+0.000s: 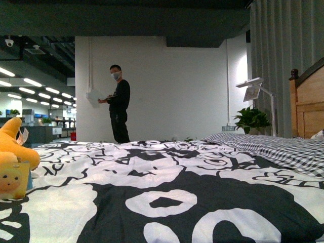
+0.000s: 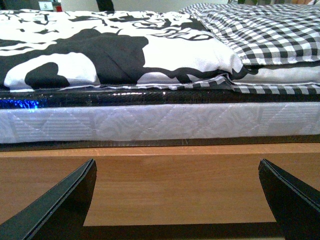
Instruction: Put away toys
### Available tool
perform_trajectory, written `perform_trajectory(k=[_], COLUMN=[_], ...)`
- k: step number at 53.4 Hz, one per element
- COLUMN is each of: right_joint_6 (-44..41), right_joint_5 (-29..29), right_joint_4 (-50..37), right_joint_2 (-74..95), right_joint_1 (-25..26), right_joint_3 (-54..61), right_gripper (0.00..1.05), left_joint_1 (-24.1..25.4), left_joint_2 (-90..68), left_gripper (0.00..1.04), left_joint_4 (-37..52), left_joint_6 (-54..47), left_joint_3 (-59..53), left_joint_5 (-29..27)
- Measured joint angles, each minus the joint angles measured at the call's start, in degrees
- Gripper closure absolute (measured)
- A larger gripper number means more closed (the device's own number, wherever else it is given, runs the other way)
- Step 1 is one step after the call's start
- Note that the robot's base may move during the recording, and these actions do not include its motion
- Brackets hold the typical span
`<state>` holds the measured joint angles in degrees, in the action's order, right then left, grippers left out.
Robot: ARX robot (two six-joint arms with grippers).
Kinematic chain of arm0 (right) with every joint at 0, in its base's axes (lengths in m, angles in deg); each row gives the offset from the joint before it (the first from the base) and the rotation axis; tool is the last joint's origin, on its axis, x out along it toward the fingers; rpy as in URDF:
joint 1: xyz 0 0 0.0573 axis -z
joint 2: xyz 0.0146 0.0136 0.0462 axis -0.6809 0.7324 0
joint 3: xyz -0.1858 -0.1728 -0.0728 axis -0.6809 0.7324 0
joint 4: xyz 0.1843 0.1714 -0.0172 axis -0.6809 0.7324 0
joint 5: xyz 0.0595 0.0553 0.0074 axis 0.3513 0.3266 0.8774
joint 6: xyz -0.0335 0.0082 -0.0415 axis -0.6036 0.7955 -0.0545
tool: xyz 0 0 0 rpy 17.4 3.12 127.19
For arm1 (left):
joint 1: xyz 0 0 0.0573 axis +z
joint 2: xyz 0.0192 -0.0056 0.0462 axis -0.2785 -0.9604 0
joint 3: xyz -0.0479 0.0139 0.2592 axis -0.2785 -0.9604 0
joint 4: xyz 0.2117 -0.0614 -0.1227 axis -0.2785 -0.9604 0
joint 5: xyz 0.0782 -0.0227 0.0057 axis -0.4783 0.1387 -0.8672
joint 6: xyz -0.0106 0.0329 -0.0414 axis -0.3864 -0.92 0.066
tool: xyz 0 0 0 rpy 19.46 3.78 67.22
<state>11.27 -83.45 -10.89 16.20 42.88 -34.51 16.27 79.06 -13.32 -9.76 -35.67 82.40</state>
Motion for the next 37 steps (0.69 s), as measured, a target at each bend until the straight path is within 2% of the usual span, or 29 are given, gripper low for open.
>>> perform_trajectory(k=[37], right_joint_6=[0.0], right_joint_5=[-0.1], right_joint_4=[0.0], right_joint_2=[-0.1], right_joint_1=[0.0], right_joint_3=[0.0], right_gripper=[0.07], left_joint_1=[0.0], left_joint_2=[0.0], left_gripper=[0.06], left_joint_4=[0.0], left_joint_6=[0.0], left_joint_3=[0.0], left_joint_5=[0.1])
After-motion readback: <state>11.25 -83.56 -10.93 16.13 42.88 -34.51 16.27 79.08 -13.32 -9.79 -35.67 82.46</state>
